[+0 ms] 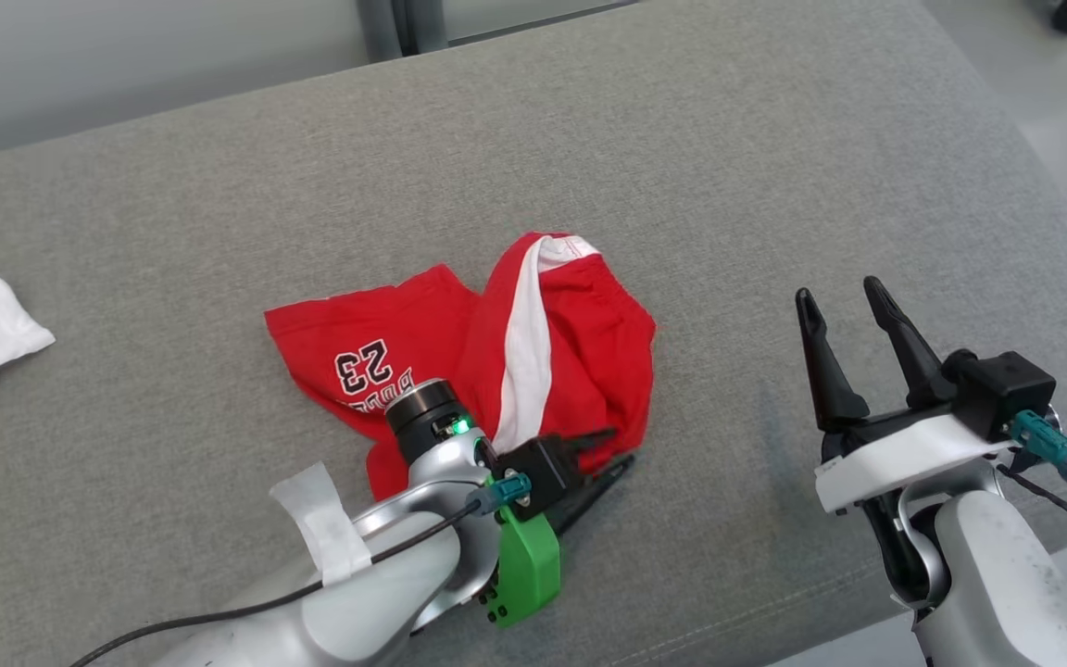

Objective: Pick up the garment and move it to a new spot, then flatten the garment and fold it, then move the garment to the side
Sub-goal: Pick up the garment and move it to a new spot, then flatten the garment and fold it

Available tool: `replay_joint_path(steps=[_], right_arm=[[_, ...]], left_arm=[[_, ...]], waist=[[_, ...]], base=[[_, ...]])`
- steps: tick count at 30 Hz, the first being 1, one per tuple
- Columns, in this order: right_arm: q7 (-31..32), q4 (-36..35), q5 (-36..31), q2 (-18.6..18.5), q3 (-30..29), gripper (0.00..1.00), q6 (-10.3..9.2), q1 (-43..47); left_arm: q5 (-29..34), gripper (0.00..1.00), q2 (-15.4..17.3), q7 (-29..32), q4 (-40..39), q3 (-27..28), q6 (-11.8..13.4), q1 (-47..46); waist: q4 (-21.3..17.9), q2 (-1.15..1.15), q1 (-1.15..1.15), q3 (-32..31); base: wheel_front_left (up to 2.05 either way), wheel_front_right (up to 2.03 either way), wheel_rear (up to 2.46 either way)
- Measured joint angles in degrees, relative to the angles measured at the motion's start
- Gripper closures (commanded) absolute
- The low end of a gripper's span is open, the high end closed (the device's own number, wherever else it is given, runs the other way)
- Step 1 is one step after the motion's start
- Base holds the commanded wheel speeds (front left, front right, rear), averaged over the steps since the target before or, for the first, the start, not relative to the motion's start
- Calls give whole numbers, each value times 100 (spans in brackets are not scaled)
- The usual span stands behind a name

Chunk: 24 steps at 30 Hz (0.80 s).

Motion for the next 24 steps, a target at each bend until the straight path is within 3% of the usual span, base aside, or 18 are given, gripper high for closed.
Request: replay_joint_path(steps=[6, 17, 24], right_arm=[[223, 435, 381, -137, 76, 0, 103, -220], [1594, 1085, 1653, -321, 299, 0, 160, -1099], [2525, 1380, 2369, -765, 579, 0, 160, -1501]], left_arm=[[-333, 0, -214, -136, 20, 492, 34, 216], [-708, 0, -283, -162, -712, 1688, 693, 766], [-699, 0, -299, -162, -1368, 2249, 1018, 1179]], waist=[[361, 0, 0, -107], [1147, 0, 0, -368], [1689, 0, 0, -482]], base=[[0, 0, 0], [0, 0, 0], [0, 0, 0]])
